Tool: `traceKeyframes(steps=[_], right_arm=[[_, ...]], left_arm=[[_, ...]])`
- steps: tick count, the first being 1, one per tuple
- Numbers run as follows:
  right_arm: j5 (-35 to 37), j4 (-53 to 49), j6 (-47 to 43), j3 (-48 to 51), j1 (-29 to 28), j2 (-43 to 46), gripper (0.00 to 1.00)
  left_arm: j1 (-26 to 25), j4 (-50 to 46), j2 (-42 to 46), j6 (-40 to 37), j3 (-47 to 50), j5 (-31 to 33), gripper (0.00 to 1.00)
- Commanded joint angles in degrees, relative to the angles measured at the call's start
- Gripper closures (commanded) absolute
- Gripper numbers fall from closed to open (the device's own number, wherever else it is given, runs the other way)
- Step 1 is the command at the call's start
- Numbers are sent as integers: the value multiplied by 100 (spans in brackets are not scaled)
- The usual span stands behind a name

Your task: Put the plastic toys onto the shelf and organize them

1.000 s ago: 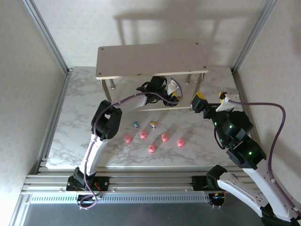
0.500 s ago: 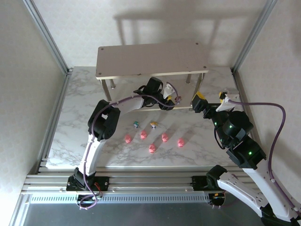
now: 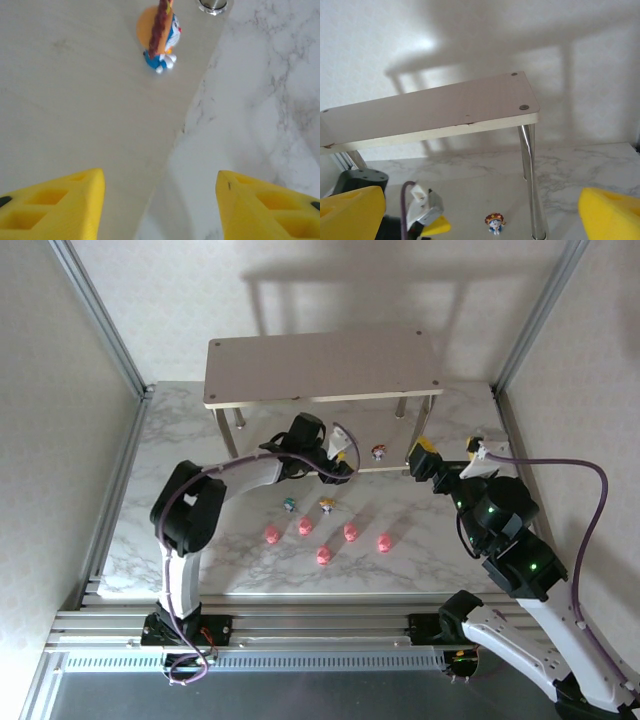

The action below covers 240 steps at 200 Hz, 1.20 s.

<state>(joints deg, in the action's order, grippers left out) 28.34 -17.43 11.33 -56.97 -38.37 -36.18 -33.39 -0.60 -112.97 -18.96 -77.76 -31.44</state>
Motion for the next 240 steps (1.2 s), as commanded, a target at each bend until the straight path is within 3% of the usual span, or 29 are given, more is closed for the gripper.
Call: traceKeyframes(steps=[1,34,83,240], right_arm=[[23,-191,136,-47,35,275,1],[-27,-411,268,-16,39,417,1],[-202,-840,434,-148,32,365,1],[-208,-858,487,-210,31,639,1]], left_arm=[[16,266,843,273,771,240,40],[-88,75,1653,371,1633,307,41],[-273,-608,2022,224,1852,460,41],[-274,-1162,1200,-2,1377,610,39]])
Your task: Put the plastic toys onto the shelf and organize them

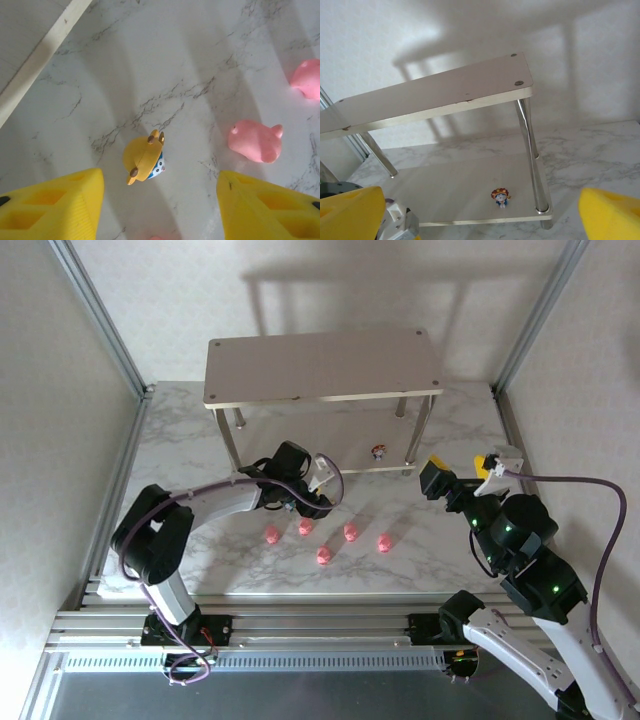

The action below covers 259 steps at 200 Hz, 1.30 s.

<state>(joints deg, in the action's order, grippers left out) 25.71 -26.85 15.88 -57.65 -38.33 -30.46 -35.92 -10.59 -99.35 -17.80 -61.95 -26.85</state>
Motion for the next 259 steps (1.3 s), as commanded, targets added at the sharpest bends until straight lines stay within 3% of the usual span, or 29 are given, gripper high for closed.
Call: traceKeyframes(steps=[1,259], right_arm=[[56,84,34,-142,33,66,1],[118,303,39,-18,28,55,1]], left_arm=[[-20,-163,-167,-118,-207,152,39],[89,-127,-725,-181,-298,98,40]])
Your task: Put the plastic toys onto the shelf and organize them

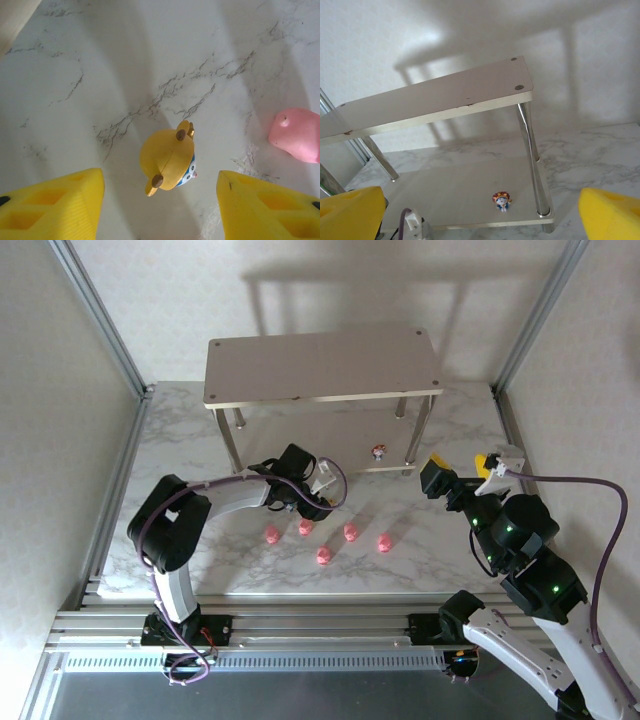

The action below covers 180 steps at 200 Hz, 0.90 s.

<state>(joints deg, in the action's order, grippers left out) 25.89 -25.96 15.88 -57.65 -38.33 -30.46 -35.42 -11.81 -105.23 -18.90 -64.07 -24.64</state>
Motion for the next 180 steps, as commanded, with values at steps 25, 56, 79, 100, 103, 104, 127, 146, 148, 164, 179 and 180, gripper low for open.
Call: traceKeyframes(steps=[25,56,79,100,103,104,127,146,148,164,179,180], right_arm=[[100,230,43,-18,27,49,1],[100,237,47,-18,30,42,1],[93,247,59,-18,30,6,1],[92,266,62,-18,34,-26,1],[92,266,61,-18,28,-25,1],[92,271,58,-18,27,-28,1],[92,293,63,-18,31,-72,1],[91,313,65,-10,24,-105,1],[91,317,67,-10,28,-104,1],[83,325,65,-18,33,-133,1],[74,335,68,-23,31,-166,1],[74,336,66,-25,29,-164,1]], left_arm=[[41,11,-196,-88,-105,-158,40],[43,44,-238,-96,-114,-173,40],[43,82,-252,-88,-123,-193,40],[53,100,-261,-97,-132,-216,40],[53,100,-261,-95,-132,-216,40],[53,100,-266,-96,-132,-221,40],[78,121,-281,-99,-149,-284,40],[96,135,-322,-106,-167,-313,40],[97,133,-320,-106,-167,-313,40],[97,138,-348,-119,-181,-339,40],[97,150,-375,-128,-193,-381,40],[97,147,-375,-130,-197,-382,40]])
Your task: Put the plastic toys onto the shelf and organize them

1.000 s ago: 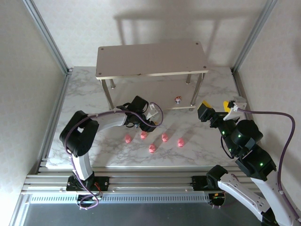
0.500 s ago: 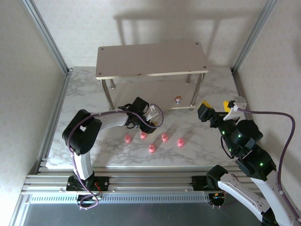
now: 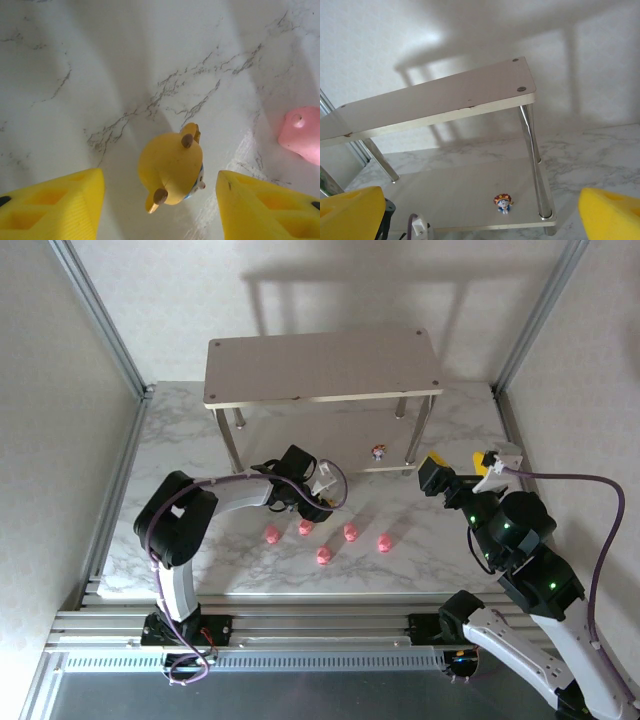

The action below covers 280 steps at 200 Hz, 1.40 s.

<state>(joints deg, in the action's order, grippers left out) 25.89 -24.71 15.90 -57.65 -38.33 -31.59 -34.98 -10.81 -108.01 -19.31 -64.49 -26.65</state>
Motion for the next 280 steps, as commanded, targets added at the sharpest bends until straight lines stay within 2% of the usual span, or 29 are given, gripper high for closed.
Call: traceKeyframes(steps=[1,74,110,141,161,195,217,280], right_arm=[[74,207,63,-26,32,-54,1],[48,282,64,-27,30,-175,1],[47,301,54,-32,34,-203,1],[65,274,43,-45,29,-194,1],[91,248,32,-60,29,-182,1],[125,245,26,-62,27,-154,1],[142,265,27,-49,31,-120,1],[162,256,54,-18,30,-56,1]], left_arm=[[53,50,-107,-85,-154,-182,40],[79,81,-153,-99,-196,-282,43],[114,-43,-237,-144,-315,-443,56],[116,-182,-357,-187,-411,-511,60],[117,-223,-379,-212,-433,-559,70],[117,-240,-323,-240,-418,-537,75],[123,-189,-250,-227,-390,-462,82],[132,-48,127,-64,-509,-393,84]])
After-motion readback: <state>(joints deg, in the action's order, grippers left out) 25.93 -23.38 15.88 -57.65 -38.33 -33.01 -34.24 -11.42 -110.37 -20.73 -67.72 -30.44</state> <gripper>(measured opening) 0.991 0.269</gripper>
